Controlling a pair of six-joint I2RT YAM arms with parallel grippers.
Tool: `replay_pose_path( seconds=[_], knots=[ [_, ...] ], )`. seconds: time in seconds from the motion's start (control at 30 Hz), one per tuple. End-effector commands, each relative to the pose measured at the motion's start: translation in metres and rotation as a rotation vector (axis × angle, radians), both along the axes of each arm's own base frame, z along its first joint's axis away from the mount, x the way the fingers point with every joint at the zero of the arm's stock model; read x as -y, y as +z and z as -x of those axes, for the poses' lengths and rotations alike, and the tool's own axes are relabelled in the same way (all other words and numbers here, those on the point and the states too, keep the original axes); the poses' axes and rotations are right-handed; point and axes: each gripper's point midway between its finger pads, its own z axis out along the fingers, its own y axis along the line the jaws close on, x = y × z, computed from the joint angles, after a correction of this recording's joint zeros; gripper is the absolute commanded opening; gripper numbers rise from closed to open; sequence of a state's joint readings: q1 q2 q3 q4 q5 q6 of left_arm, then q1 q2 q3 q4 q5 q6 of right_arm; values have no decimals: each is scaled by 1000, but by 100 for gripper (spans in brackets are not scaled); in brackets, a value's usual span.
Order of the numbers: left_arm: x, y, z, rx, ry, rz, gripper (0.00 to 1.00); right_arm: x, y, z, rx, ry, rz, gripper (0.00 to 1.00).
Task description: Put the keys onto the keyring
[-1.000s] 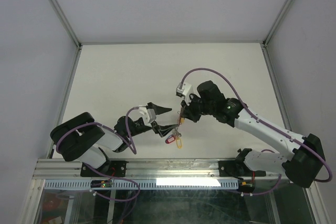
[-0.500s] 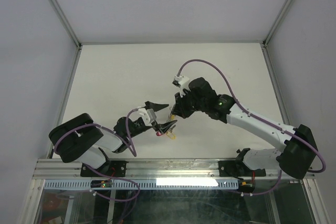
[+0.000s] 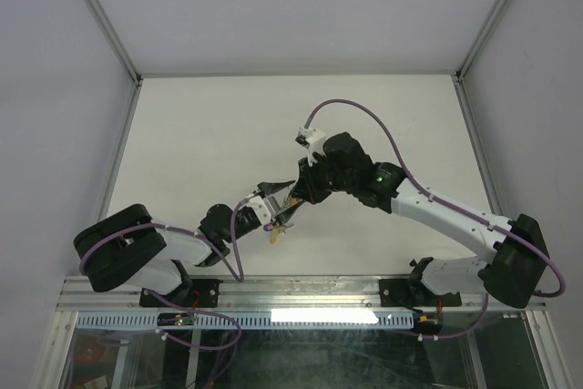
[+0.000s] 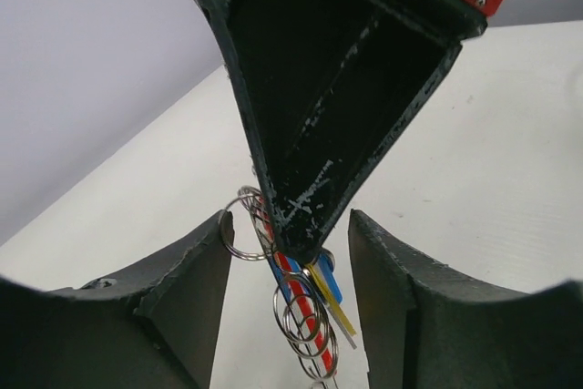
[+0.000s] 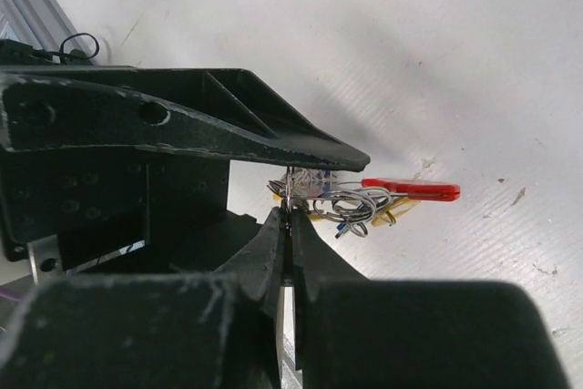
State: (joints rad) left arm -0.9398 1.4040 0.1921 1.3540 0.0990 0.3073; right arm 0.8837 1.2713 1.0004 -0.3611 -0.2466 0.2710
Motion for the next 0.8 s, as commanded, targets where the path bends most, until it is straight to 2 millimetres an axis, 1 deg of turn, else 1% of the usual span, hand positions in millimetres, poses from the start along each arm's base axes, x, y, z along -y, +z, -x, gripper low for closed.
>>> replay_pose_path(
  seconds=[0.0,0.07,0.13,0.17,0.33,0.5,0.57,0.7,0.77],
  knots=[
    [3,11,-6,51,40,-15,55,-12,50,-11,87,-26,-110,0],
    [2,10,-7,50,49,-14,57,-10,51,-12,90,-35,-110,0],
    [1,10,-7,48,57,-14,55,-9,54,-11,93,-38,-118,0],
    [1,10,-8,48,58,-13,51,-9,55,-10,90,-36,-120,0],
    [1,10,-10,40,67,-17,37,-8,56,-9,89,-32,-118,0],
    [1,8,-13,29,80,-28,16,-7,57,-6,85,-20,-110,0],
    [1,7,-14,28,86,-32,12,-6,56,-5,84,-16,-99,0],
    [0,5,-15,32,93,-56,0,-2,54,-3,80,-4,-71,0],
    [-1,4,-15,42,97,-68,0,0,51,-1,72,5,-52,0]
  ],
)
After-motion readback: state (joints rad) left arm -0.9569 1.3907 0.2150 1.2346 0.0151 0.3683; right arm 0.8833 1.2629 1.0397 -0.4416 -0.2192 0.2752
